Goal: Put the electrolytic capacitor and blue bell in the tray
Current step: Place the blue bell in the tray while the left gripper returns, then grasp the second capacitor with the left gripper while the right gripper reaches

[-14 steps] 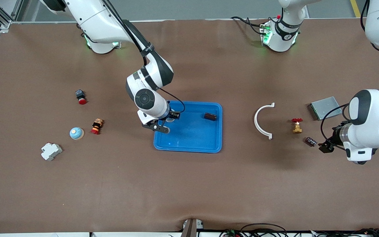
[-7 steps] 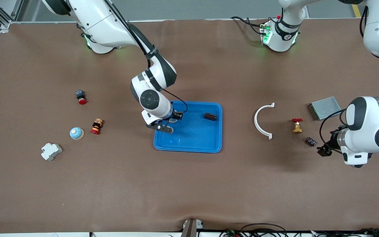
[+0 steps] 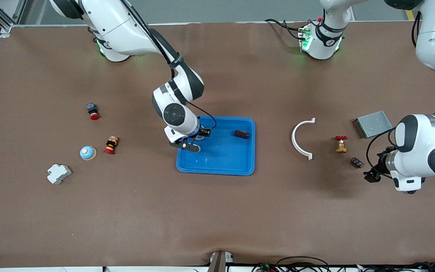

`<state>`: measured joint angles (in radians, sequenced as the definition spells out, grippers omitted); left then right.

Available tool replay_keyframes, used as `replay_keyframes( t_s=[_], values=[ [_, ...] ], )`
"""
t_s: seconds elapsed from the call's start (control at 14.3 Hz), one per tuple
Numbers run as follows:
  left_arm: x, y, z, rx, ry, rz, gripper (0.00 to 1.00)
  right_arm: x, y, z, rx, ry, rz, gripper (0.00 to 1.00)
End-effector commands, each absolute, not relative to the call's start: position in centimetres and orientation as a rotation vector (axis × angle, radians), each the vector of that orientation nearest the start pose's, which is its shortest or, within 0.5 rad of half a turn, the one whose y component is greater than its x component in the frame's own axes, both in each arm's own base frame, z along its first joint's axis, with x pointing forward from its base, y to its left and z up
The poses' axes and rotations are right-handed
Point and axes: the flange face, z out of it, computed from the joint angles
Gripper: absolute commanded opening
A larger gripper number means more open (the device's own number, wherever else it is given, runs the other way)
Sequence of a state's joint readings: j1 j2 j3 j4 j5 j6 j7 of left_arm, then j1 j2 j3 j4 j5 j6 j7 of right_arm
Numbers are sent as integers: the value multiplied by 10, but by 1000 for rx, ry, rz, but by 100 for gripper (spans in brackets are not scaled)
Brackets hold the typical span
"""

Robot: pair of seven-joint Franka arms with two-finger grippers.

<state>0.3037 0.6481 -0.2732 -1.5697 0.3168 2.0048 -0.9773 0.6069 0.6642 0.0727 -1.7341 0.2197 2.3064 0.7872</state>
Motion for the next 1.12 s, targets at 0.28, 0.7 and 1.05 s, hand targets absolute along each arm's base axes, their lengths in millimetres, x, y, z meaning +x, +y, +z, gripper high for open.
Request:
replay_keyframes(
  t_s=[0.28, 0.7, 1.05],
  values=[
    [678, 65, 236, -2635, -1344, 150, 100, 522, 406, 235, -3027, 416, 332, 100],
    [659, 56, 205, -2664, -1342, 173, 100, 556, 335, 328, -3129, 356, 376, 100],
    [637, 54, 188, -2694, -1333, 149, 100, 603, 215, 397, -3191, 66, 472, 100]
  ],
)
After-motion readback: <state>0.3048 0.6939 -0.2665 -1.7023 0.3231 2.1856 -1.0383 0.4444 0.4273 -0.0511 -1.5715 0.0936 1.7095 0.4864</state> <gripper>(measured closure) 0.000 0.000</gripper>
